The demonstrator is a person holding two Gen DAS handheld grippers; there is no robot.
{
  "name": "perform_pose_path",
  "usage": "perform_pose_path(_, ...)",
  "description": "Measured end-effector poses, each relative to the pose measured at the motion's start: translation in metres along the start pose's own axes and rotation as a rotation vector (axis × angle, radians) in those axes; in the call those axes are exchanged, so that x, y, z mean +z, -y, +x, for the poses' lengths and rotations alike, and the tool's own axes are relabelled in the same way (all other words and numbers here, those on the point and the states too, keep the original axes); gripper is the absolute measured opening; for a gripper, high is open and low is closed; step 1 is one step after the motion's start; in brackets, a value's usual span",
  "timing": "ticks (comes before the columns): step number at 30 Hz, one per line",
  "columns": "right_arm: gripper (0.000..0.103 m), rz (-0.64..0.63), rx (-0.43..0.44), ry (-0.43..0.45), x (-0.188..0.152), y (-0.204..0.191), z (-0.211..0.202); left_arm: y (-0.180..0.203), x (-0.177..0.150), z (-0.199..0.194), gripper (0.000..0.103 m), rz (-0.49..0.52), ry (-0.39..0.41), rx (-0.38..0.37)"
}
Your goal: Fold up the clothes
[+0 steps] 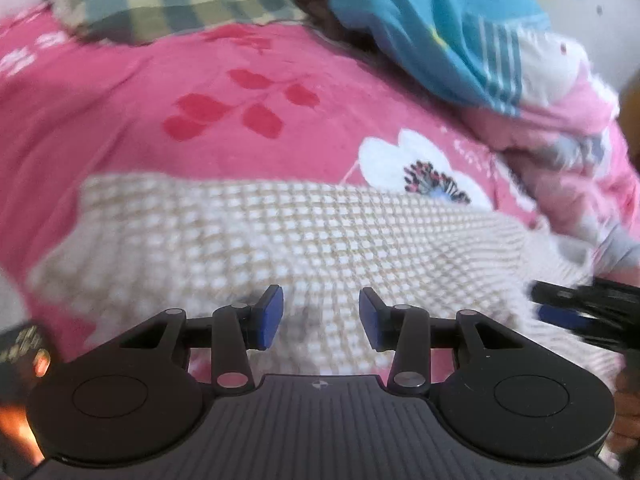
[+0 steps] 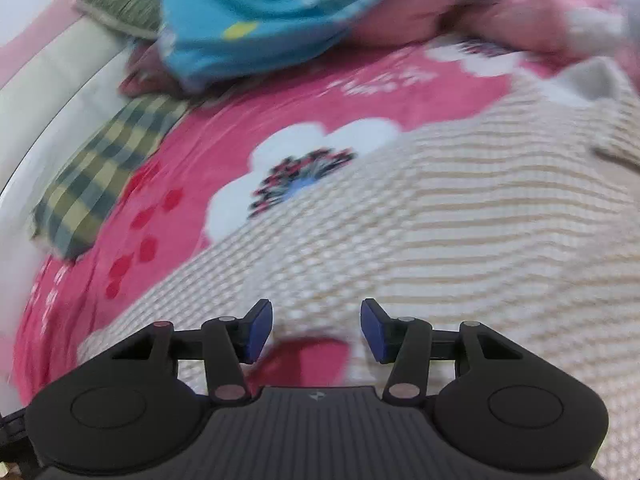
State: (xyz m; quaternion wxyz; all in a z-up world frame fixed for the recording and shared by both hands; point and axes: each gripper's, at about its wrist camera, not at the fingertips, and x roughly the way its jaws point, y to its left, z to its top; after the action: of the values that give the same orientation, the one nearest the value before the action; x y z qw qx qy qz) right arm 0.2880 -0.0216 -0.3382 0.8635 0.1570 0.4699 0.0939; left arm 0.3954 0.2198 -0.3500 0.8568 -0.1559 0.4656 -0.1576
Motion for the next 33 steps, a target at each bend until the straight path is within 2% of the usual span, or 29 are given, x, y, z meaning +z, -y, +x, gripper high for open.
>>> perform_pose_path(3, 0.052, -0.002, -0.015, 0.040, 0.015, 0.015, -0.004, -0.003, 0.002, 0.002, 0.042, -0.071, -0.032, -0.039)
perform_pose_path(5, 0.052, -0.064, 0.017, 0.057, 0.036, 0.013, 0.002, -0.009, -0.002, -0.001, 0.042, -0.135, -0.065, -0.061)
perform_pose_path(9, 0.057, -0.357, 0.151, 0.040, 0.081, -0.030, 0.036, -0.024, -0.019, -0.011, 0.042, -0.281, -0.131, -0.092)
perform_pose_path(12, 0.060, -0.567, 0.275, -0.029, 0.096, -0.080, 0.072, -0.027, -0.031, -0.014, 0.051, -0.335, -0.148, -0.077)
perform_pose_path(15, 0.071, -0.760, 0.435, -0.140, 0.084, -0.138, 0.105, -0.031, -0.037, -0.017, 0.052, -0.397, -0.109, -0.001)
perform_pose_path(18, 0.075, -0.932, 0.545, -0.220, 0.058, -0.194, 0.133, -0.039, -0.042, -0.022, 0.052, -0.478, -0.055, 0.068)
perform_pose_path(20, 0.075, -1.025, 0.602, -0.268, 0.039, -0.226, 0.150, -0.045, -0.044, -0.024, 0.052, -0.528, -0.026, 0.088)
perform_pose_path(23, 0.076, -1.136, 0.667, -0.358, 0.009, -0.264, 0.175, -0.051, -0.044, -0.027, 0.052, -0.569, 0.035, 0.131)
perform_pose_path(26, 0.077, -1.180, 0.667, -0.513, -0.016, -0.289, 0.209, -0.060, -0.039, -0.031, 0.050, -0.579, 0.105, 0.171)
perform_pose_path(27, 0.072, -1.192, 0.681, -0.524, -0.015, -0.291, 0.207, -0.065, -0.037, -0.030, 0.044, -0.591, 0.124, 0.183)
perform_pose_path(28, 0.061, -1.205, 0.696, -0.534, -0.015, -0.293, 0.205, -0.070, -0.035, -0.030, 0.034, -0.603, 0.141, 0.189)
perform_pose_path(29, 0.036, -1.211, 0.710, -0.544, -0.013, -0.294, 0.203, -0.076, -0.031, -0.030, 0.029, -0.614, 0.158, 0.192)
perform_pose_path(30, 0.015, -1.192, 0.718, -0.549, -0.006, -0.292, 0.199, -0.081, -0.027, -0.029, 0.021, -0.621, 0.176, 0.186)
perform_pose_path(31, 0.006, -1.174, 0.725, -0.554, 0.002, -0.290, 0.196, -0.085, -0.021, -0.029, 0.019, -0.622, 0.197, 0.174)
perform_pose_path(33, 0.004, -1.126, 0.732, -0.513, 0.019, -0.286, 0.189, -0.087, -0.009, -0.032, 0.018, -0.602, 0.255, 0.154)
